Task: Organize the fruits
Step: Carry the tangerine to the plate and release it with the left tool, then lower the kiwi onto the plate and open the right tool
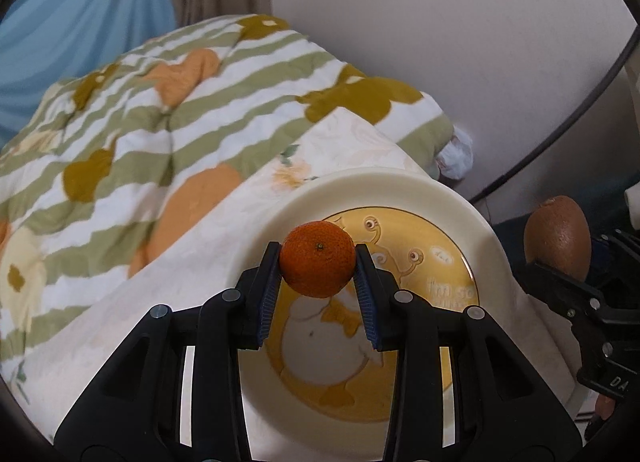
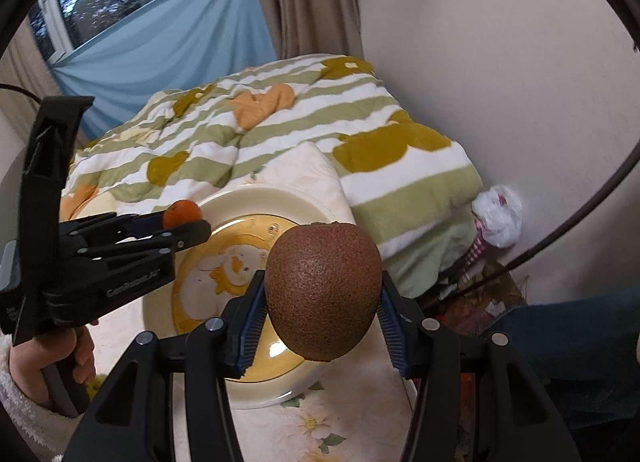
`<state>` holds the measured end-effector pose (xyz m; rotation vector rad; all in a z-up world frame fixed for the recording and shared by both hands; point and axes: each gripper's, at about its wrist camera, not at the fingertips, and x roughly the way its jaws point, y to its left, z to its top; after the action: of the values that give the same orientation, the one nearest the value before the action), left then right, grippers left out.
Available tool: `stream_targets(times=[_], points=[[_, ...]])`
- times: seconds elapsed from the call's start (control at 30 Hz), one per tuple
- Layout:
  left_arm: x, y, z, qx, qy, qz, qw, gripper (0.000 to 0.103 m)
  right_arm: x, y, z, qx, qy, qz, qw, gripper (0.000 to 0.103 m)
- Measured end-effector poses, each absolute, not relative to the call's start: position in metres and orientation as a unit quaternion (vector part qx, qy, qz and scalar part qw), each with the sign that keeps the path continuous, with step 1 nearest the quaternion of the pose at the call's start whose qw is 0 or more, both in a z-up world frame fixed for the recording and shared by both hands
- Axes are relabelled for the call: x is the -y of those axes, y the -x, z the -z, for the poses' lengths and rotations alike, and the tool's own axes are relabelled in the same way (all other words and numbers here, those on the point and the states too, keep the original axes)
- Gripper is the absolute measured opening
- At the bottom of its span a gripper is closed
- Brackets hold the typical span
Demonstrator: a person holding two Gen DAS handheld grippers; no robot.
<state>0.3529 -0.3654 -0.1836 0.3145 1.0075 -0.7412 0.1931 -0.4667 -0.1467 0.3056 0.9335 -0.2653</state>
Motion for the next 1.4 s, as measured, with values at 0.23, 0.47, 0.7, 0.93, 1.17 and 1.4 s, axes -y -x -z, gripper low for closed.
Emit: stream_targets(times=[0.23, 0.47, 0.7, 0.93, 1.17, 1.4], points=[[0.376, -0.356, 0.191, -0.478, -0.155, 0.357, 0.788, 0.057, 0.471, -0.188, 0.148, -0.446, -0.155, 0.149, 0.869, 0.048], [0.368, -0.351, 0.17, -0.45, -0.146, 0.36, 0.804, 0.103, 0.475, -0.178, 0.137, -0.434, -0.16, 0.17, 0.87, 0.048], [0.339, -0.349, 0.151, -0.449, -0.132, 0.321, 0.823, 0.103, 0.475, -0.178, 0.129, -0.43, -0.147, 0.155, 0.877, 0.048], [0.29, -0.339, 0.138, -0.453, -0.11, 0.246, 0.849, 0.103, 0.469, -0.199, 0.129, -0.43, -0.122, 0.089, 0.89, 0.048], [0.241, -0.318, 0.136, -0.462, -0.091, 0.178, 0.864, 0.103, 0.461, -0.226, 0.147, -0.458, -0.093, 0.037, 0.883, 0.048], [0.208, -0.299, 0.147, -0.479, -0.067, 0.132, 0.866, 0.103, 0.454, -0.253, 0.167, -0.466, -0.068, 0.004, 0.882, 0.048]])
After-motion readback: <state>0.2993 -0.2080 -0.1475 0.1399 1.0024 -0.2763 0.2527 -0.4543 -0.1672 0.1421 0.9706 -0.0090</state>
